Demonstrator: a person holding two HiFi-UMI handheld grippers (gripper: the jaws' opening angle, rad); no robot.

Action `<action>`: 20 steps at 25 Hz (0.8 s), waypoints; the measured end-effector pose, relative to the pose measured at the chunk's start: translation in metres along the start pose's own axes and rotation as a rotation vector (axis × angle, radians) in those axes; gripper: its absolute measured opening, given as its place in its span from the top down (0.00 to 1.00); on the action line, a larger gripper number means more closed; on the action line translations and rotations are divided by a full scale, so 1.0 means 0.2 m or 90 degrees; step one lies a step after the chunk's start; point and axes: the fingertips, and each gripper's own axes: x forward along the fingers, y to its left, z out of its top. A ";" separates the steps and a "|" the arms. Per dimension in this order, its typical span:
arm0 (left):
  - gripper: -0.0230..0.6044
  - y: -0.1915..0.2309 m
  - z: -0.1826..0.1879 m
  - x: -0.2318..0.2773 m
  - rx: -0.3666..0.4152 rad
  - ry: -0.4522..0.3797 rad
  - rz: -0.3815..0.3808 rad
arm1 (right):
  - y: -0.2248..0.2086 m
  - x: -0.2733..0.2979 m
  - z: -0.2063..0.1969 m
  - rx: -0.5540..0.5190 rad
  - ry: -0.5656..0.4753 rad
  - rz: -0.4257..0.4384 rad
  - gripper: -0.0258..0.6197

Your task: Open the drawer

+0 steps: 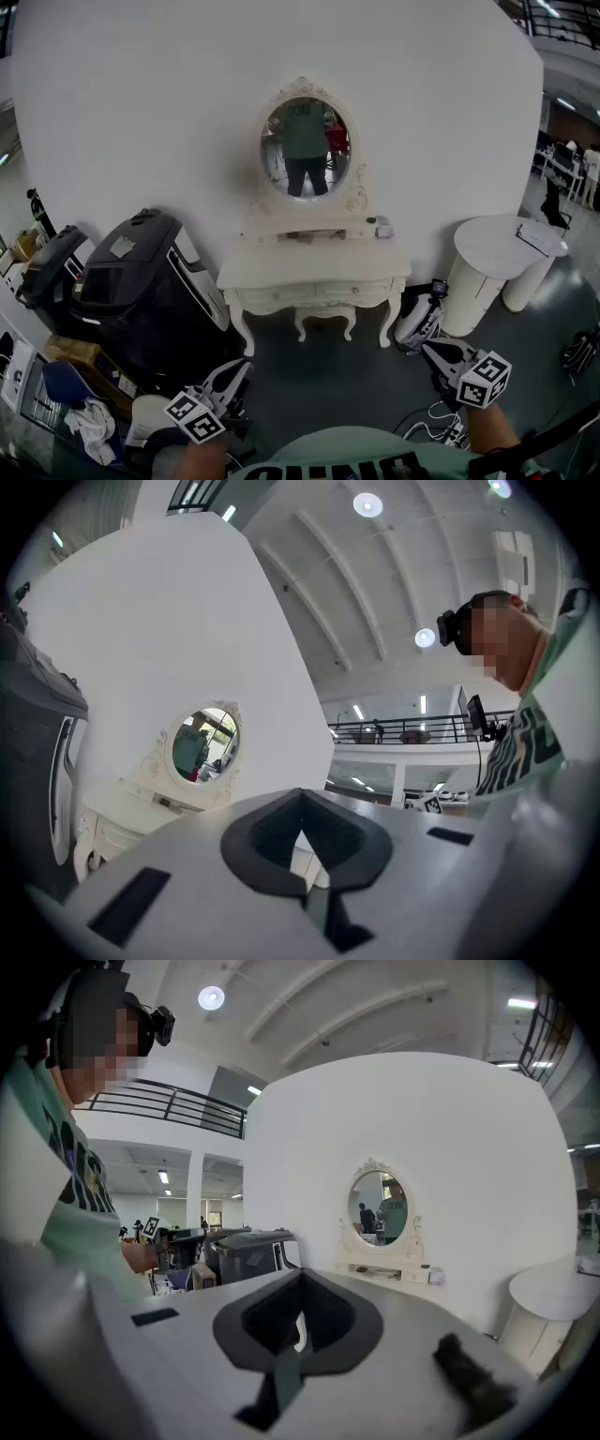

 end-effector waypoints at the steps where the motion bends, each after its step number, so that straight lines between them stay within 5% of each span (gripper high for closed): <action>1: 0.95 0.00 0.01 0.00 0.002 -0.006 0.003 | 0.00 0.00 0.00 0.000 -0.001 0.001 0.94; 11: 0.95 0.01 -0.01 -0.01 0.035 0.006 0.040 | -0.01 0.03 0.00 -0.001 -0.003 0.014 0.94; 20: 0.95 -0.02 -0.02 0.04 0.034 0.004 0.024 | -0.11 -0.01 0.01 0.079 -0.049 0.017 0.94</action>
